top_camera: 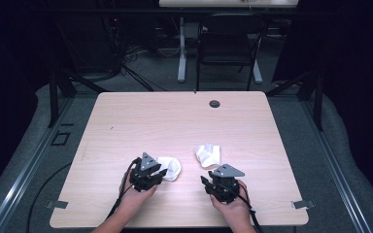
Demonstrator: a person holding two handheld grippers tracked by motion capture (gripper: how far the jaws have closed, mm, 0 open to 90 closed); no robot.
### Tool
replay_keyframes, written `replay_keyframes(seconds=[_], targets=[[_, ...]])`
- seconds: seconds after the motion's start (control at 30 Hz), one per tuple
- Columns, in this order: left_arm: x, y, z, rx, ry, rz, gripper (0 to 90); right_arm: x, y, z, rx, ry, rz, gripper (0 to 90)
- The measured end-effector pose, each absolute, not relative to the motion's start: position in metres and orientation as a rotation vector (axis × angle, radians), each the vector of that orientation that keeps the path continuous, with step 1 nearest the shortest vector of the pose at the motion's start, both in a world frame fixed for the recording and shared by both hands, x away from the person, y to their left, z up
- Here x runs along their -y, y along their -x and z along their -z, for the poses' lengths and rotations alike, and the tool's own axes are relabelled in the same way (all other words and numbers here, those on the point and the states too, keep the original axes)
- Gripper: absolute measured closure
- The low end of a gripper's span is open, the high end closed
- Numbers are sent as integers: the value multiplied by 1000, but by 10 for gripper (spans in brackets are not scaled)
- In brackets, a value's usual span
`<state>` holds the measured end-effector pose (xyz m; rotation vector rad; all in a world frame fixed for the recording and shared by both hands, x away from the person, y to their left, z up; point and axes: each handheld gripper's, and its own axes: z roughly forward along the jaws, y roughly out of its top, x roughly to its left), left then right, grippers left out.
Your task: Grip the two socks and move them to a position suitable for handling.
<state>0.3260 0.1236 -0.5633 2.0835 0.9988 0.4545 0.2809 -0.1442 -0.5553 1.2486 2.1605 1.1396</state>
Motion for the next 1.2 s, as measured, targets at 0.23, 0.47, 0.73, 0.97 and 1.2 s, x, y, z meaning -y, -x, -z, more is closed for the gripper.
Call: replay_keyframes(seconds=[0.23,0.47,0.73,0.97,1.2], targets=[[-117,-332,573,-1017,-2119,-450,683,148,-283,558,-2147,-1267,-1173,622],[-113,-328,580,-978,-2141,-458,701,147,-284,559,-2160,-1249,-1169,604],[-113,-312,582,-928,-2141,-421,715,149,-284,559,-2154,-1255,-1164,597],[-110,-306,569,-925,-2118,-394,709,150,-284,558,-2148,-1261,-1164,596],[-94,-313,562,-918,-2105,-386,667,151,-285,558,-2147,-1262,-1163,593]])
